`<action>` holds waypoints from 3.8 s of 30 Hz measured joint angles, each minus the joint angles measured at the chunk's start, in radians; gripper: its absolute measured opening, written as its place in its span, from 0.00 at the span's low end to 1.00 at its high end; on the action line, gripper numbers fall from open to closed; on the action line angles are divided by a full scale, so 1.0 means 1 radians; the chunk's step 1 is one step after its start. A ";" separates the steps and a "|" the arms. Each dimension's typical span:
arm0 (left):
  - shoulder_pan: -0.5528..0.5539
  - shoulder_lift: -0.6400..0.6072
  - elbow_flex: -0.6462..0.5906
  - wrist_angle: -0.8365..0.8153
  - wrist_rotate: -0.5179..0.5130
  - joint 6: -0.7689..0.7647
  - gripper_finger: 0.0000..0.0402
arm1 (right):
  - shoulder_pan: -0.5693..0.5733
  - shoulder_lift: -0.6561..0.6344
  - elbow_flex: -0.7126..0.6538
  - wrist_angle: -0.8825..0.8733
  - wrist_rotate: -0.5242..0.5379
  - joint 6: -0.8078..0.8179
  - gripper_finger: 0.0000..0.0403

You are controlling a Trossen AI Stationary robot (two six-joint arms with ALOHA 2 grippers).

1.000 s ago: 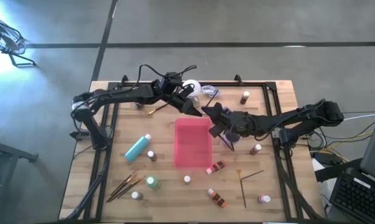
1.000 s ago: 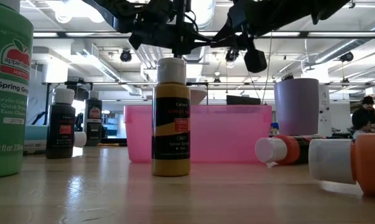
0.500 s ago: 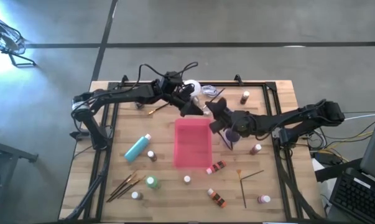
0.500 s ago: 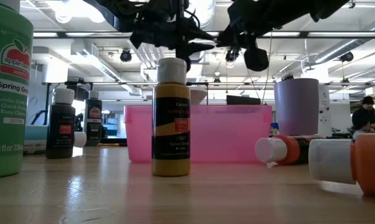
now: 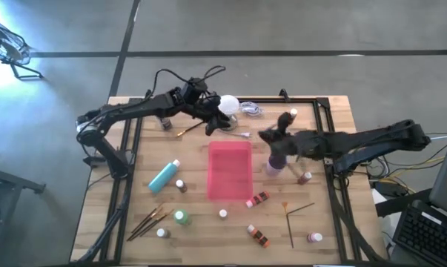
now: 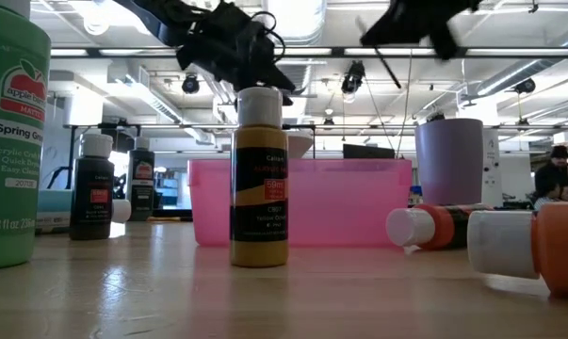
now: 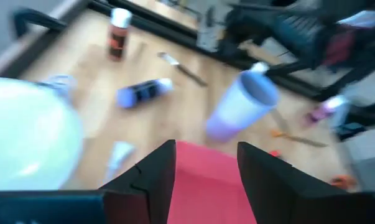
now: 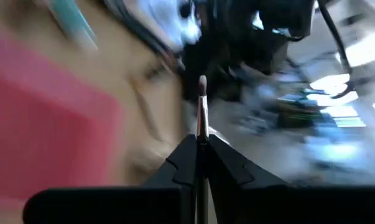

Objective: Pick & Place Paint Supplies
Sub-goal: Put the silver paintbrush into the purple cup

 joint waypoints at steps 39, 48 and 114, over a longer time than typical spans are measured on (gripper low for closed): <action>-0.093 -0.109 -0.570 1.170 -0.158 0.022 0.41 | -0.014 -0.531 -0.598 0.502 -0.320 0.673 0.04; -0.092 -0.107 -0.573 1.114 -0.158 0.035 0.41 | -0.014 -0.511 -0.639 0.540 -0.318 0.679 0.04; -0.092 -0.107 -0.574 1.090 -0.159 0.036 0.41 | -0.014 -0.307 -0.678 0.478 -0.162 0.848 0.40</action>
